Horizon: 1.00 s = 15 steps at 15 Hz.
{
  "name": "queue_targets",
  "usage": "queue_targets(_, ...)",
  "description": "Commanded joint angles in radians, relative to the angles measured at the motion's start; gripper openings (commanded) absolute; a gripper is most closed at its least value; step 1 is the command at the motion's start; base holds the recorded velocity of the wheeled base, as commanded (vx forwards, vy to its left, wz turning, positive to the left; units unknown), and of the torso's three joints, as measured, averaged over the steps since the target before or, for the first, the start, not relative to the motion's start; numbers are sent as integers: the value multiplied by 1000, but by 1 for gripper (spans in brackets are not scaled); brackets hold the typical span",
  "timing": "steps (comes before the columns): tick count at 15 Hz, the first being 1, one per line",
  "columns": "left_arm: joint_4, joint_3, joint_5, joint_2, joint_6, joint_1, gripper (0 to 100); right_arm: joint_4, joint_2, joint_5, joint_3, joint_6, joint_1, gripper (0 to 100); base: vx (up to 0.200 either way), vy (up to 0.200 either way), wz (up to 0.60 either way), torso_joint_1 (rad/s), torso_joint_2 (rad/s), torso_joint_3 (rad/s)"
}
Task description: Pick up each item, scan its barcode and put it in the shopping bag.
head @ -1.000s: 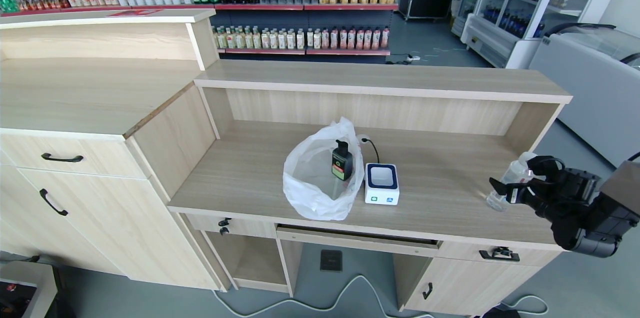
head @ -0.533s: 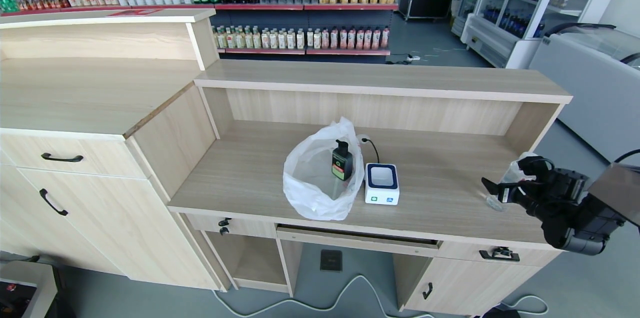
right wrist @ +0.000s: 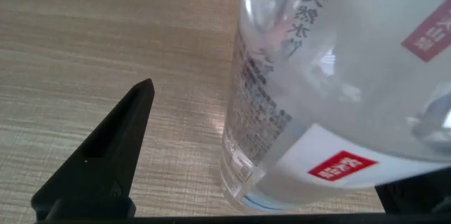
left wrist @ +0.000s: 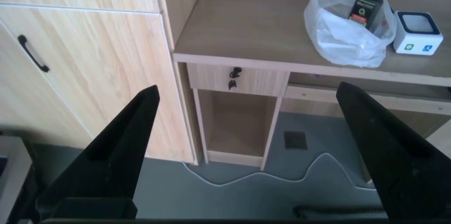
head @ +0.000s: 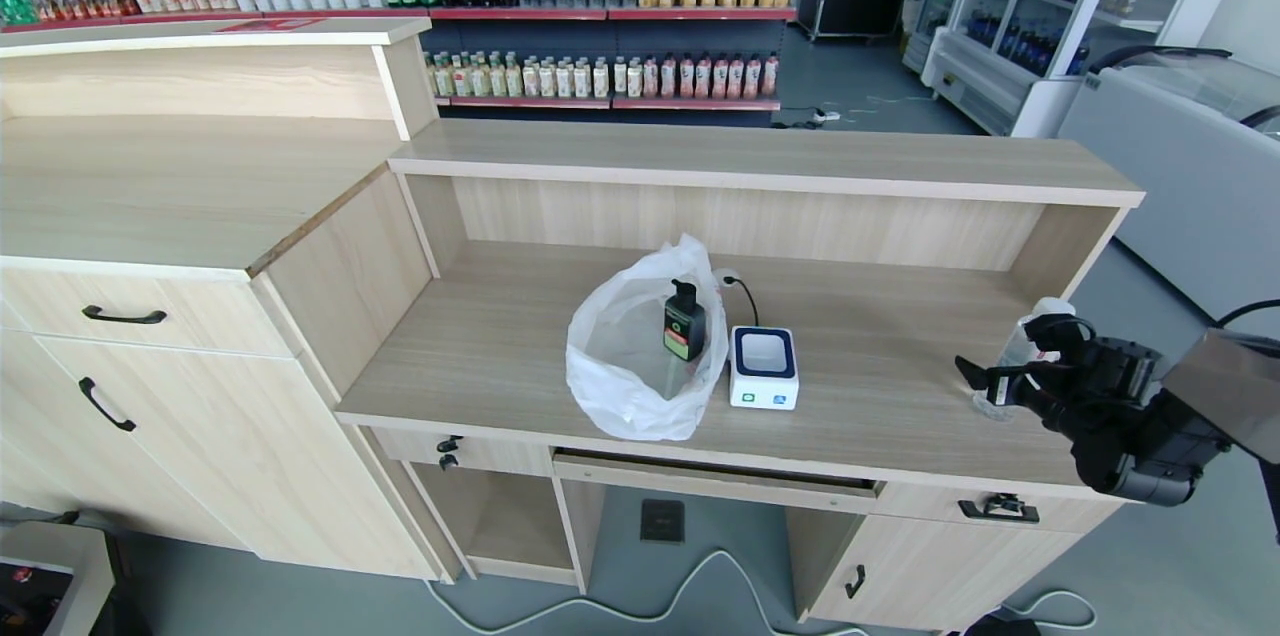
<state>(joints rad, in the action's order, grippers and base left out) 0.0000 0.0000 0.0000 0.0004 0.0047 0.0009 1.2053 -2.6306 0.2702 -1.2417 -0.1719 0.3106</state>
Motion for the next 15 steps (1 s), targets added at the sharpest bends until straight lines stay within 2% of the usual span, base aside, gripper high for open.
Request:
queue_targets(1, 0, 0, 0, 0, 0, 1, 100, 5, -14, 1, -5, -3, -2, 100, 0, 0, 0, 0, 0, 0)
queue_targets(2, 0, 0, 0, 0, 0, 1, 100, 8, -15, 1, -4, 0, -4, 100, 0, 0, 0, 0, 0, 0)
queue_targets(3, 0, 0, 0, 0, 0, 1, 100, 10, -15, 1, -4, 0, -7, 0, 0, 0, 0, 0, 0, 0)
queue_targets(11, 0, 0, 0, 0, 0, 1, 100, 0, 9, 4, -64, 32, -21, 0, 0, 0, 0, 0, 0, 0)
queue_targets(15, 0, 0, 0, 0, 0, 1, 100, -4, 55, 6, -53, 42, -27, 0, 0, 0, 0, 0, 0, 0)
